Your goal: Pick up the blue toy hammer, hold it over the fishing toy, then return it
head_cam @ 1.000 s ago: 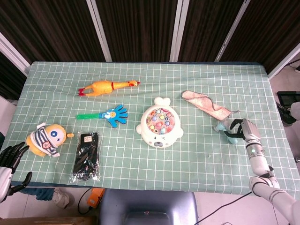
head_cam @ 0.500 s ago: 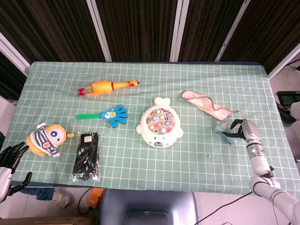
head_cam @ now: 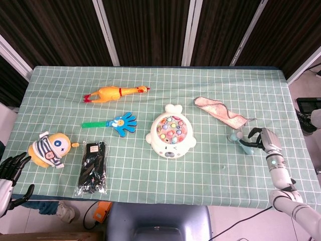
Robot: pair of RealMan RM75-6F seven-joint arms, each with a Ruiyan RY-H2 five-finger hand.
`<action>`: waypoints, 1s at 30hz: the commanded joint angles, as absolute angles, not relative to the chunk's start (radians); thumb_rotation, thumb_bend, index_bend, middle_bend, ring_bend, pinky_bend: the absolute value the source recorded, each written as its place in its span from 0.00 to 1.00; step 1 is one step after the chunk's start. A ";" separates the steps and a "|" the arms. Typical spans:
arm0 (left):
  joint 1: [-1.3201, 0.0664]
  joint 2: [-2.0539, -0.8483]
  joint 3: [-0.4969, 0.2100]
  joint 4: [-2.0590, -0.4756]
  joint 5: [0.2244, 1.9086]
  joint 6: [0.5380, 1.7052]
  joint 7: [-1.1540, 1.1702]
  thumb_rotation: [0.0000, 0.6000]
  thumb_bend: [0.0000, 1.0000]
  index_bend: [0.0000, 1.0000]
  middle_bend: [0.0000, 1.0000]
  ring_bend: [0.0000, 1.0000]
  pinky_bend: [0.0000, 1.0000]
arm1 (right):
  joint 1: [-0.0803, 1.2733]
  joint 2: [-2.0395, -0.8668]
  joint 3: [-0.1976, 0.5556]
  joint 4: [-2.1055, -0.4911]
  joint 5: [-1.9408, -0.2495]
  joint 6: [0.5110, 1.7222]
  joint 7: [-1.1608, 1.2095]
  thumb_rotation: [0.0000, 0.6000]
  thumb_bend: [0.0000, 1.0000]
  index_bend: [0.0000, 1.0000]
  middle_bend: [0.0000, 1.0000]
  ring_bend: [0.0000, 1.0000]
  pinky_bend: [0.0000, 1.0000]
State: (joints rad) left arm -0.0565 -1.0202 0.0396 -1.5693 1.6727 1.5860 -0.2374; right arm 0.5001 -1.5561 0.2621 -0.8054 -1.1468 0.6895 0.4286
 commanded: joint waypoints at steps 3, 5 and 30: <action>-0.055 -1.020 0.040 -1.568 1.675 1.590 -0.240 1.00 0.42 0.00 0.01 0.00 0.00 | 0.471 -1.491 0.250 -0.874 -1.161 0.724 0.411 0.64 0.00 0.61 0.52 0.66 1.00; -0.055 -1.021 0.040 -1.568 1.676 1.590 -0.240 1.00 0.42 0.00 0.01 0.00 0.00 | 0.457 -1.461 0.249 -0.907 -1.160 0.736 0.409 0.63 0.00 0.59 0.50 0.65 1.00; -0.065 -1.069 0.011 -1.558 1.643 1.580 -0.151 1.00 0.42 0.00 0.00 0.00 0.00 | -0.045 -1.276 -0.016 -1.502 -1.658 1.755 -0.249 0.87 0.00 0.00 0.00 0.00 0.15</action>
